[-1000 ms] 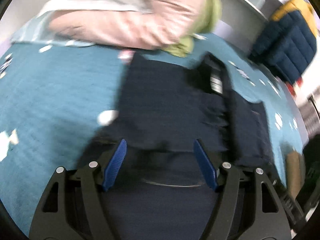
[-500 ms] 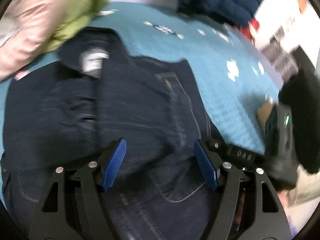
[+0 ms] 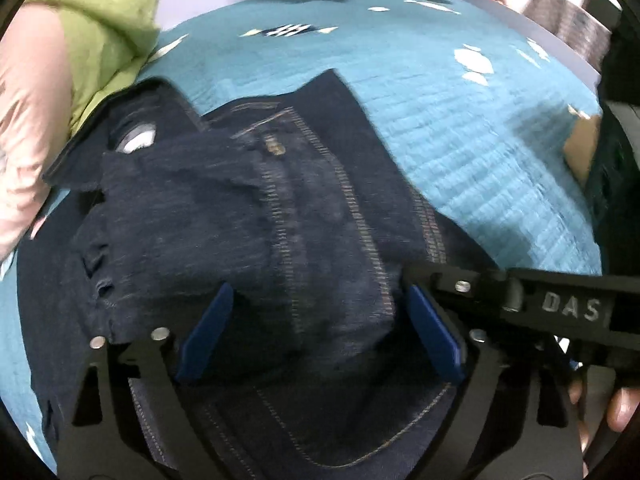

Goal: Fold large clothes

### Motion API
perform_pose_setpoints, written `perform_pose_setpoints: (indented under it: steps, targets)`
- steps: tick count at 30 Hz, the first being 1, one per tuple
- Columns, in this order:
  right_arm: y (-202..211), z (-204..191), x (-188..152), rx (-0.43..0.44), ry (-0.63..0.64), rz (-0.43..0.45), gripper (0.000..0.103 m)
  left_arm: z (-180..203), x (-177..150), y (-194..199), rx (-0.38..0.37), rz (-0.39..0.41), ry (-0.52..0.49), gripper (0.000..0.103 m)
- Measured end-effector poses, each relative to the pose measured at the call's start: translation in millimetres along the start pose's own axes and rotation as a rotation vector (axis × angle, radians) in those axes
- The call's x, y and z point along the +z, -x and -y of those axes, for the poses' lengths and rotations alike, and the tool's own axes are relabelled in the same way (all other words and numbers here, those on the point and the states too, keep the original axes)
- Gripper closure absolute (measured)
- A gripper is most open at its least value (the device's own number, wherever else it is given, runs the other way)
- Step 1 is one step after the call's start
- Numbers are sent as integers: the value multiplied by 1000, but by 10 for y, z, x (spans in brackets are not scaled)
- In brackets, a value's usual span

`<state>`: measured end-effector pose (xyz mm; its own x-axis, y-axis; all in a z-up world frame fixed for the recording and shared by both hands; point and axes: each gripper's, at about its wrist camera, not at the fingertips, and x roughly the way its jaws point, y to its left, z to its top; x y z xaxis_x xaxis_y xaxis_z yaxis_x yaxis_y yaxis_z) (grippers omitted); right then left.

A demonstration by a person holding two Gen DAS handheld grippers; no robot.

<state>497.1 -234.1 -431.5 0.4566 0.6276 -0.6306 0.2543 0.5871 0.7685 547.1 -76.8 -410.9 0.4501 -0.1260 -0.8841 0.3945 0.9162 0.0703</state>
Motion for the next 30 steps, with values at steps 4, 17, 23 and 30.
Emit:
perform_pose_setpoints:
  steps: [4,17,23,30]
  targets:
    - [-2,-1,3,3,2,-3,103,-62,25,-68,36,-1,46,24]
    - [-17,-82,-18,-29,29,3,103,-1212,-88,776,-18,225,281,86]
    - [-59,-185,-48,-57,55,14,103,-2336,-666,1001,-42,242,532,85]
    - [-121,-359,-74,-131,131,28,101,-2695,-1323,571,-54,118,723,65]
